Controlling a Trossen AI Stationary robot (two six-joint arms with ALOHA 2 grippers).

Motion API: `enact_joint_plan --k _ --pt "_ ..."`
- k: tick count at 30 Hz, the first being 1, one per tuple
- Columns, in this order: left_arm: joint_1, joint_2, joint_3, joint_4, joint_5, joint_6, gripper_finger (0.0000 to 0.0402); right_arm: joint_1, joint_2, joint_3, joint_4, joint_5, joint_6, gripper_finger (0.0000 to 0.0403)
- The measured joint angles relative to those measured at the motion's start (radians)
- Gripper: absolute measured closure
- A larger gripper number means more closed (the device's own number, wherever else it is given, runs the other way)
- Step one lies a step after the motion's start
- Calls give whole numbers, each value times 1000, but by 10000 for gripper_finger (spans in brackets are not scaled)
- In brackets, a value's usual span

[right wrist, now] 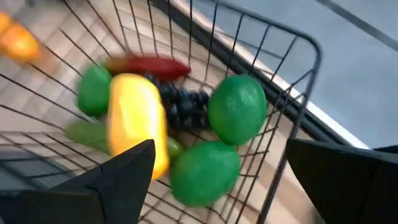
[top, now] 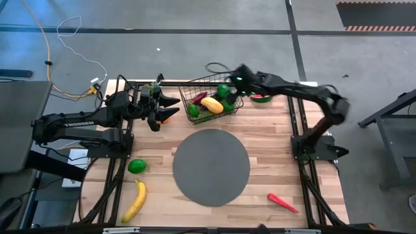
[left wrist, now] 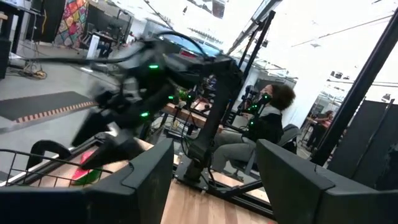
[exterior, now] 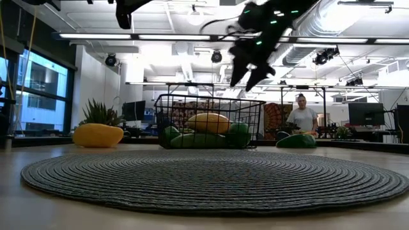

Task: Build produce basket
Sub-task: Adjust the black wire basket

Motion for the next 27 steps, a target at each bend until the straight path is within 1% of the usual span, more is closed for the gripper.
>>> enact_joint_plan --k 2,4,7,11,14,16,19,22,27 --pt "0 0 0 0 -4 5 186 -8 -98 -98 88 -20 60 59" --pt "0 0 0 0 -14 5 186 -18 -173 -171 131 -15 125 59" --pt "0 0 0 0 -22 5 186 -29 -242 -252 159 56 205 59" --pt "0 0 0 0 -23 5 186 -28 -301 -326 184 192 313 59" --pt "0 0 0 0 -24 5 186 -28 -307 -374 179 223 369 59" --pt "0 0 0 0 -27 5 186 -29 -307 -399 192 212 394 59" --pt "0 0 0 0 -30 5 186 -48 -290 -403 185 167 422 59" --pt "0 0 0 0 -30 5 186 -77 -267 -403 162 152 491 69" --pt "0 0 0 0 -30 3 186 -135 -187 -403 163 -24 523 116"
